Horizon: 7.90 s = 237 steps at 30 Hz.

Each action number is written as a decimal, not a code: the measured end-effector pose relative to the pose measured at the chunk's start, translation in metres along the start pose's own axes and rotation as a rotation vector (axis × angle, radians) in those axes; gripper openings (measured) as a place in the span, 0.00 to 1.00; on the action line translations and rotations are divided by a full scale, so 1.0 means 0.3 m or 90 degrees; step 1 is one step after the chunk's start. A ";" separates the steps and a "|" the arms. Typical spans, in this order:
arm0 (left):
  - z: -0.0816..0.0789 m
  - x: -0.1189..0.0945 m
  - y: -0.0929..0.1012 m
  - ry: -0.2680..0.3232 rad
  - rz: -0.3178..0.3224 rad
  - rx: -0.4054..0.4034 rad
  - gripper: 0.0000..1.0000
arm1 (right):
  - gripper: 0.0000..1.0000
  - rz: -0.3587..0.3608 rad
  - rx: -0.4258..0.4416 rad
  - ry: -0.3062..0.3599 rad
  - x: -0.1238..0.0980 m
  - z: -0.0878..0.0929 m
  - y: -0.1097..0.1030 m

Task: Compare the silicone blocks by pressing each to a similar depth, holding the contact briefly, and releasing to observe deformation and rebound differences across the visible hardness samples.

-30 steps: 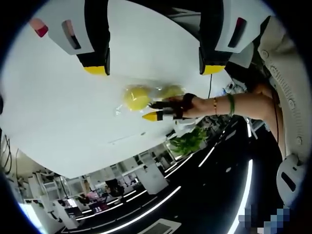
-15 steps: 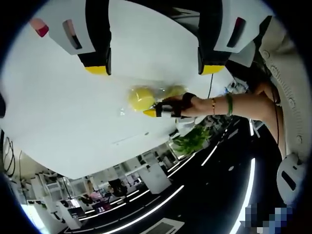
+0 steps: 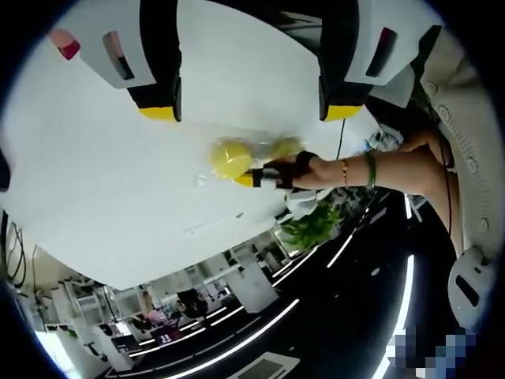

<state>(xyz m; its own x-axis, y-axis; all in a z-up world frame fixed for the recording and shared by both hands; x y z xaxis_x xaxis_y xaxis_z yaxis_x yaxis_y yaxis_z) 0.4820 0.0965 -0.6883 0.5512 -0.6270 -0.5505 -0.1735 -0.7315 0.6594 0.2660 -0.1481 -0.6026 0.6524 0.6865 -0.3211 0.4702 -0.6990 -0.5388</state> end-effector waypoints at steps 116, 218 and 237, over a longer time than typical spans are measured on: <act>-0.115 -0.830 0.327 0.139 0.123 0.414 0.00 | 0.70 -0.218 -0.418 -0.131 0.390 -0.414 -0.452; -0.065 -0.788 0.398 0.082 0.225 0.482 0.00 | 0.11 -0.360 -0.412 -0.366 0.608 -0.257 -0.450; -0.066 -0.791 0.406 0.077 0.218 0.483 0.00 | 0.16 -0.363 -0.423 -0.362 0.610 -0.258 -0.448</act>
<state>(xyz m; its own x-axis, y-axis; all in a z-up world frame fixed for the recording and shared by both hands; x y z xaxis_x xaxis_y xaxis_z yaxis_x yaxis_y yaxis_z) 0.3463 0.1615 -0.4671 0.4447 -0.8454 -0.2959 -0.8249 -0.5153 0.2325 0.3683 0.0560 -0.5287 -0.0638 0.8220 -0.5659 0.9653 -0.0930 -0.2441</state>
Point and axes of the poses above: the point that each gripper's makers call its tool centre point, and the gripper's own axes: x roughly forward along the fingers, y roughly to its right, z roughly out of its underside, the point moved 8 cm from there along -x, roughly backward along the fingers, and after that the axes turned 3 degrees about -z, right-handed, at the moved point
